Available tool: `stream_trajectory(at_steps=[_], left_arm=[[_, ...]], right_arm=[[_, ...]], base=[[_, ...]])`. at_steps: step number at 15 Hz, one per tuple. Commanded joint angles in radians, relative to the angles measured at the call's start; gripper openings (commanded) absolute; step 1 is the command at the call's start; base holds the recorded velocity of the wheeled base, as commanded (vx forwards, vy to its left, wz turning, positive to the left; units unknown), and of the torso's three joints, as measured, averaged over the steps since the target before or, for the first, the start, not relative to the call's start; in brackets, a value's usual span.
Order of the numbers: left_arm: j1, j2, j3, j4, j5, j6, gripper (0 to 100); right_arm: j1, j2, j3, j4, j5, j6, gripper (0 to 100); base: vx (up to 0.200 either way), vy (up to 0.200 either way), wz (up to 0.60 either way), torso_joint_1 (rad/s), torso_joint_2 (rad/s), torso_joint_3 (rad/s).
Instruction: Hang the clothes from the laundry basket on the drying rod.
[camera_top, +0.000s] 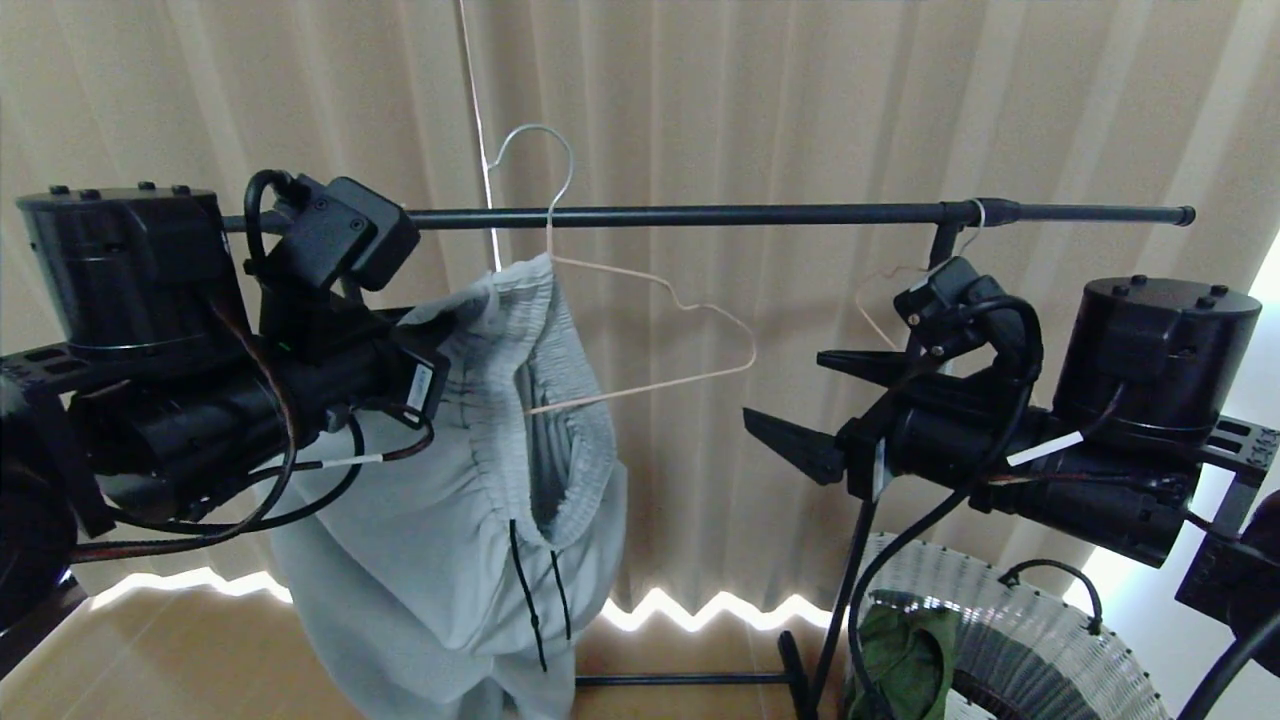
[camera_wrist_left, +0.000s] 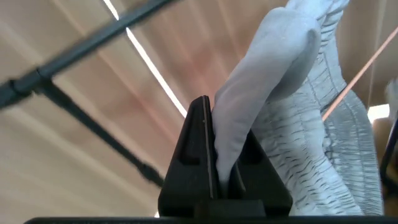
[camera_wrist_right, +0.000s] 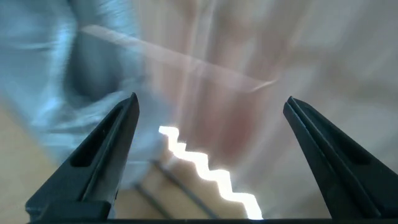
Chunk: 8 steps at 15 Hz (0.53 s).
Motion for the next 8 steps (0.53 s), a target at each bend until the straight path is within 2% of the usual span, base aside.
stream_trajectory(at_steps=[1, 3, 6, 8], left_arm=[[-0.014, -0.001, 0.000, -0.032, 0.000, -0.002, 0], [-0.029, 0.004, -0.001, -0.065, -0.005, -0.019, 0], [-0.072, 0.016, -0.001, -0.125, -0.009, -0.081, 0], [-0.081, 0.018, 0.002, -0.179, -0.020, -0.088, 0]], right_arm=[[0.054, 0.005, -0.001, 0.003, -0.001, 0.043, 100], [0.106, 0.019, 0.000, 0.006, -0.006, 0.098, 100], [0.126, 0.085, -0.009, -0.003, -0.029, 0.101, 100], [0.141, 0.125, -0.023, -0.006, -0.062, 0.101, 100]], base=[[0.000, 0.000, 0.00, 0.000, 0.00, 0.000], [0.000, 0.000, 0.00, 0.000, 0.00, 0.000], [0.000, 0.000, 0.00, 0.000, 0.00, 0.000], [0.000, 0.000, 0.00, 0.000, 0.00, 0.000]])
